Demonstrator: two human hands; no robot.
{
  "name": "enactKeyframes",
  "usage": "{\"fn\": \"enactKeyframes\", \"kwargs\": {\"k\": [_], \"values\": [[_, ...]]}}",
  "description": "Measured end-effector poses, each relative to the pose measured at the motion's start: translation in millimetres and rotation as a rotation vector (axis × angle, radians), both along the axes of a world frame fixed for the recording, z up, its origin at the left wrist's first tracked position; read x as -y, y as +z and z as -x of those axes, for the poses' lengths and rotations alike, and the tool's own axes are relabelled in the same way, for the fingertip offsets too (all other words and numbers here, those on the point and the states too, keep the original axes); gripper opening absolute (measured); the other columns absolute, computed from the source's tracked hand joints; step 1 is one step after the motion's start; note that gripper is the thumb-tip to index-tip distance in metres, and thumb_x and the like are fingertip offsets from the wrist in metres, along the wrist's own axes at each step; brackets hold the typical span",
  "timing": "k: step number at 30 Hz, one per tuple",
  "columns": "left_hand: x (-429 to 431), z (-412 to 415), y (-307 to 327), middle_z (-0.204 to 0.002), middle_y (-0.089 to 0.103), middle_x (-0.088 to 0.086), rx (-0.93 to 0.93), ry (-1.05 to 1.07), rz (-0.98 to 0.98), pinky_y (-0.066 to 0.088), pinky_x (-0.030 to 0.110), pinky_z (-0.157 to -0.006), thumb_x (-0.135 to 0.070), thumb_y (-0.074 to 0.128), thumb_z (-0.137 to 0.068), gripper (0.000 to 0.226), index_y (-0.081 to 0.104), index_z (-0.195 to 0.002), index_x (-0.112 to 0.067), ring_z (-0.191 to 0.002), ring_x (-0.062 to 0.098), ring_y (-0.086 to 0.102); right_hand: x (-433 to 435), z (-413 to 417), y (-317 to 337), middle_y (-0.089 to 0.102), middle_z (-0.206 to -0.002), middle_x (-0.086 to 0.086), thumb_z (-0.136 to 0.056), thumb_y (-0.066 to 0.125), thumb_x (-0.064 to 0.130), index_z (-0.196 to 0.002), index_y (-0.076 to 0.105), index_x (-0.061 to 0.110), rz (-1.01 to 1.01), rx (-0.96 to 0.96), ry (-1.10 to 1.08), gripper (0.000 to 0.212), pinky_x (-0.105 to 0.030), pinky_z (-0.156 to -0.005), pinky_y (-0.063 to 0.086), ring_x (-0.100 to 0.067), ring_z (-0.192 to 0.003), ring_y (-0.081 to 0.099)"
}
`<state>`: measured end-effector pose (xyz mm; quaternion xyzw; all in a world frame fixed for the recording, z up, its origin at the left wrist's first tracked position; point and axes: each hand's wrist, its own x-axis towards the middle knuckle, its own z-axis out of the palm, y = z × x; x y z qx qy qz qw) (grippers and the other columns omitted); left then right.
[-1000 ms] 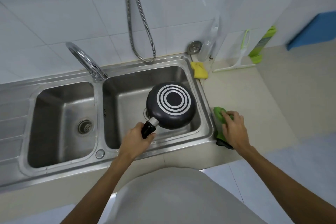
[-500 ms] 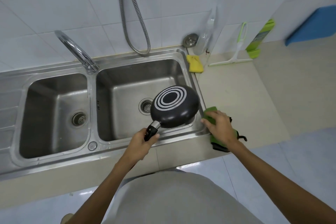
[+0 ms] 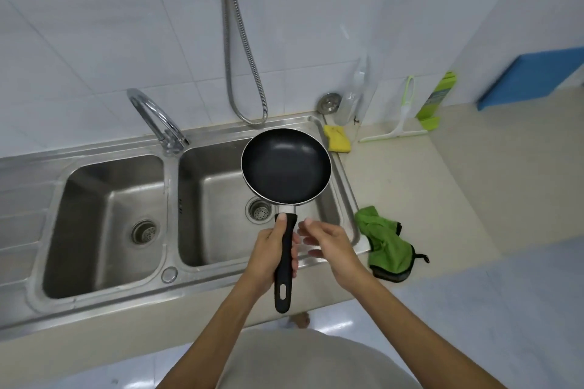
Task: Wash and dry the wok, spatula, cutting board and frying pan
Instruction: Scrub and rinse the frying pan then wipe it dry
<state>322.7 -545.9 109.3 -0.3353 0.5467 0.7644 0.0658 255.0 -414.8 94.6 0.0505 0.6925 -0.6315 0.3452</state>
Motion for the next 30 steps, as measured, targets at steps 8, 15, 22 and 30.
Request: {"fn": "enactKeyframes", "kwargs": {"k": [8,15,22,30], "values": [[-24,-21,5,-0.055,0.054,0.012,-0.070,-0.158,-0.019,0.045,0.028,-0.041,-0.070,0.039,-0.095,0.069,0.066,-0.068,-0.012,-0.042,0.025,0.052,2,-30,9,0.040,-0.054,-0.008,-0.090,0.064,0.054,-0.061,0.053,0.017,0.136,-0.011,-0.103,0.049,-0.028,-0.053,0.041,-0.020,-0.050,0.046],[-46,-23,-2,-0.063,0.062,0.016,-0.077,-0.437,0.026,0.054,0.034,-0.047,-0.060,0.043,-0.099,0.059,0.059,-0.097,-0.003,-0.051,0.029,0.063,-28,-37,1,0.065,-0.078,-0.015,-0.101,0.056,0.037,-0.091,0.066,-0.004,0.018,-0.104,-0.248,0.044,-0.031,-0.065,0.052,-0.022,-0.072,0.065],[-124,-42,-17,-0.056,0.053,0.002,-0.053,-0.398,0.345,0.039,0.030,-0.043,-0.051,0.033,-0.104,0.050,0.053,-0.080,-0.012,-0.046,0.016,0.049,-86,-13,-4,0.070,-0.083,0.000,-0.102,0.052,0.043,-0.097,0.069,0.006,-0.100,-0.007,-0.334,0.041,-0.037,-0.078,0.049,-0.018,-0.082,0.064],[-247,13,-38,-0.049,0.042,-0.007,-0.174,-0.311,0.380,0.033,0.025,-0.045,-0.048,0.031,-0.106,0.051,0.048,-0.070,-0.015,-0.045,0.009,0.041,-203,29,3,0.068,-0.080,-0.010,-0.093,0.069,0.037,-0.094,0.068,0.003,0.019,0.155,-0.409,0.034,-0.038,-0.074,0.049,-0.021,-0.074,0.062]]}}
